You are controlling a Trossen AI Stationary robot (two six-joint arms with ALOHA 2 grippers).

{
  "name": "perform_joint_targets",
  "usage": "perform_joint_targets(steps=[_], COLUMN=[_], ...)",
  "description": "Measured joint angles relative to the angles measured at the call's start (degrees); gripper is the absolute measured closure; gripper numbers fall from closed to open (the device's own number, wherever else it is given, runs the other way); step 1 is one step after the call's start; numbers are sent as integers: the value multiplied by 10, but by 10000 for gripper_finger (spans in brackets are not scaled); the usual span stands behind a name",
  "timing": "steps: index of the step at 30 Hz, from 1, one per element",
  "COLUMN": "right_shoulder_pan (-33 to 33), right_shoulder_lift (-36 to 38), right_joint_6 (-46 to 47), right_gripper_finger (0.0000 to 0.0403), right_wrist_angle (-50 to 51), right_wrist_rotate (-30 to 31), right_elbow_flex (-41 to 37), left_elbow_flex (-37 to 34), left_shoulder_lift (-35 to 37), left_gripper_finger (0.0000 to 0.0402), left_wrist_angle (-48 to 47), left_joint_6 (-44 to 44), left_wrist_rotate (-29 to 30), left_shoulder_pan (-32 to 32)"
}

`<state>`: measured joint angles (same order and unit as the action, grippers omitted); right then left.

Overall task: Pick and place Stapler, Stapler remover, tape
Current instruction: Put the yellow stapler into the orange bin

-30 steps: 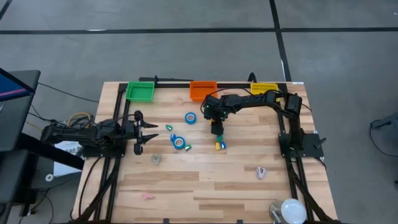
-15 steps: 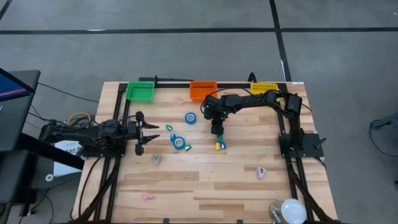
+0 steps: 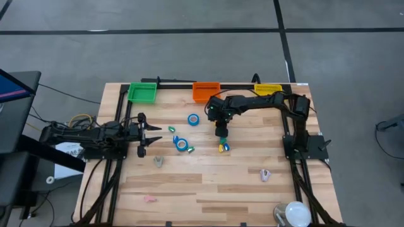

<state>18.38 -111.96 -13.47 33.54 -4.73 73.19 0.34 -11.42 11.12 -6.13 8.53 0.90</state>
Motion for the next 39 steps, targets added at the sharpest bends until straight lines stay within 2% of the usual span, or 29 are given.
perform_joint_targets(steps=[18, 33, 39], right_shoulder_pan=[35, 91, 113], right_shoulder_lift=[100, 105, 105], right_joint_6=[-6, -6, -30], right_gripper_finger=[336, 336, 336], right_wrist_angle=[-4, 29, 25], right_wrist_rotate=[0, 1, 1], right_elbow_flex=[5, 140, 169], left_elbow_flex=[0, 0, 0], left_shoulder_lift=[0, 0, 0], left_gripper_finger=[234, 234, 234], left_wrist_angle=[3, 6, 6], left_joint_6=[0, 0, 0], left_wrist_rotate=[0, 0, 0], left_shoulder_pan=[0, 0, 0])
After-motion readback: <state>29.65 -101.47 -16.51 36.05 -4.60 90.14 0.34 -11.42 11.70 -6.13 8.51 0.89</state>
